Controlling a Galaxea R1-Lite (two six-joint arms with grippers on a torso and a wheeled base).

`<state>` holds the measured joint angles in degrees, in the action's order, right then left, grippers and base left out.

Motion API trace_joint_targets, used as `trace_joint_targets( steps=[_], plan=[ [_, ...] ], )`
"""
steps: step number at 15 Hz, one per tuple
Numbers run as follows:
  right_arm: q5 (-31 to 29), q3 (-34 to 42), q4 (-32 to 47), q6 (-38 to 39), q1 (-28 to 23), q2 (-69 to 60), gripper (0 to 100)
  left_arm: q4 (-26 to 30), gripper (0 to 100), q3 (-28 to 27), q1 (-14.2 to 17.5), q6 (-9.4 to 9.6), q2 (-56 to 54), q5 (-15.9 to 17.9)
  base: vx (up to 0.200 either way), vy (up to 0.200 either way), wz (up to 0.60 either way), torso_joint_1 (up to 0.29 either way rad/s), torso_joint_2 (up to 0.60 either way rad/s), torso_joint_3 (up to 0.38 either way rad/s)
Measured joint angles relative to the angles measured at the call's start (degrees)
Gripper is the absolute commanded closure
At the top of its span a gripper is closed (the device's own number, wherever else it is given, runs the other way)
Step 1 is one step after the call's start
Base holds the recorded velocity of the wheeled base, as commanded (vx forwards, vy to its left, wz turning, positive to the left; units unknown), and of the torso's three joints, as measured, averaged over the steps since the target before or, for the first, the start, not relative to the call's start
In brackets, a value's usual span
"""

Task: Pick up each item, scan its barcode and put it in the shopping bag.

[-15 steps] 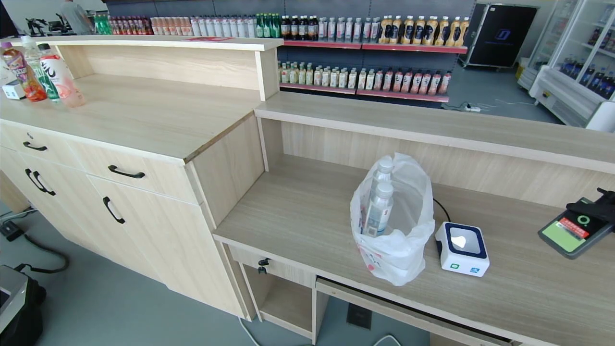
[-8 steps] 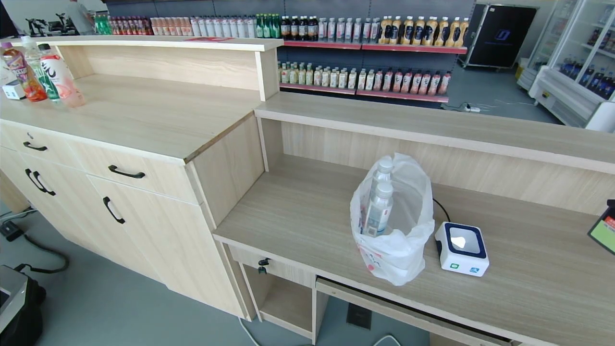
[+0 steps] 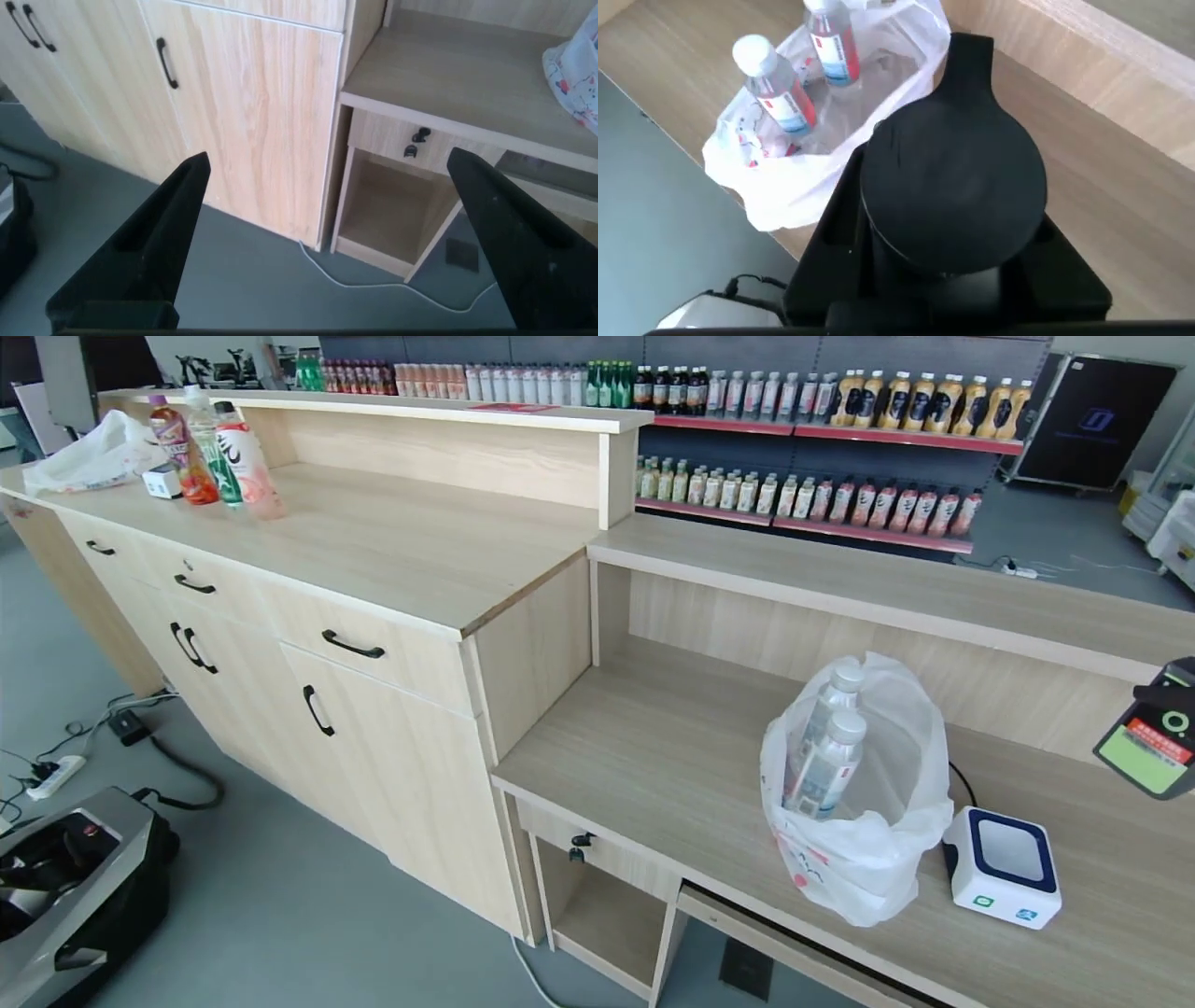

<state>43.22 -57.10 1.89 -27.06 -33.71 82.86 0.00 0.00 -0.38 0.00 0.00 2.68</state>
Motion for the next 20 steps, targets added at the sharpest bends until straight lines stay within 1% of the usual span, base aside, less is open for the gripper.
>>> trace_joint_targets(
  steps=[3, 4, 5, 7, 8, 12, 20],
  plan=[
    [0.11, -0.06, -3.23, -0.52, 1.40, 3.38, 100, 0.00, 0, 0.00, 0.05, 0.00, 0.00, 0.05, 0.000, 0.000, 0.00, 0.000, 0.00, 0.000],
    [0.06, 0.21, -5.83, -0.93, 1.44, 4.85, 100, 0.00, 0, 0.00, 0.00, 0.00, 0.00, 0.02, 0.000, 0.000, 0.00, 0.000, 0.00, 0.000],
    [-0.05, 1.07, -10.09, -1.43, 1.46, 6.91, 100, 0.00, 0, 0.00, 0.07, 0.00, 0.00, 0.05, 0.000, 0.000, 0.00, 0.000, 0.00, 0.000],
    [-0.13, 3.74, -16.53, -1.84, 1.62, 11.08, 100, 0.00, 0, 0.00, 0.02, 0.00, 0.00, 0.05, 0.000, 0.000, 0.00, 0.000, 0.00, 0.000],
    [-0.11, 5.01, -17.63, -1.94, 1.62, 12.76, 100, 0.00, 0, 0.00, 0.00, 0.00, 0.00, 0.02, 0.000, 0.000, 0.00, 0.000, 0.00, 0.000],
    [0.35, 6.85, -18.03, -1.38, 2.05, 17.23, 100, 0.00, 0, 0.00, 0.02, 0.00, 0.00, 0.05, 0.000, 0.000, 0.00, 0.000, 0.00, 0.000],
    [0.62, 6.91, -18.71, -0.77, 4.66, 21.97, 100, 0.00, 0, 0.00, 0.05, 0.00, 0.00, 0.02, 0.000, 0.000, 0.00, 0.000, 0.00, 0.000]
  ],
)
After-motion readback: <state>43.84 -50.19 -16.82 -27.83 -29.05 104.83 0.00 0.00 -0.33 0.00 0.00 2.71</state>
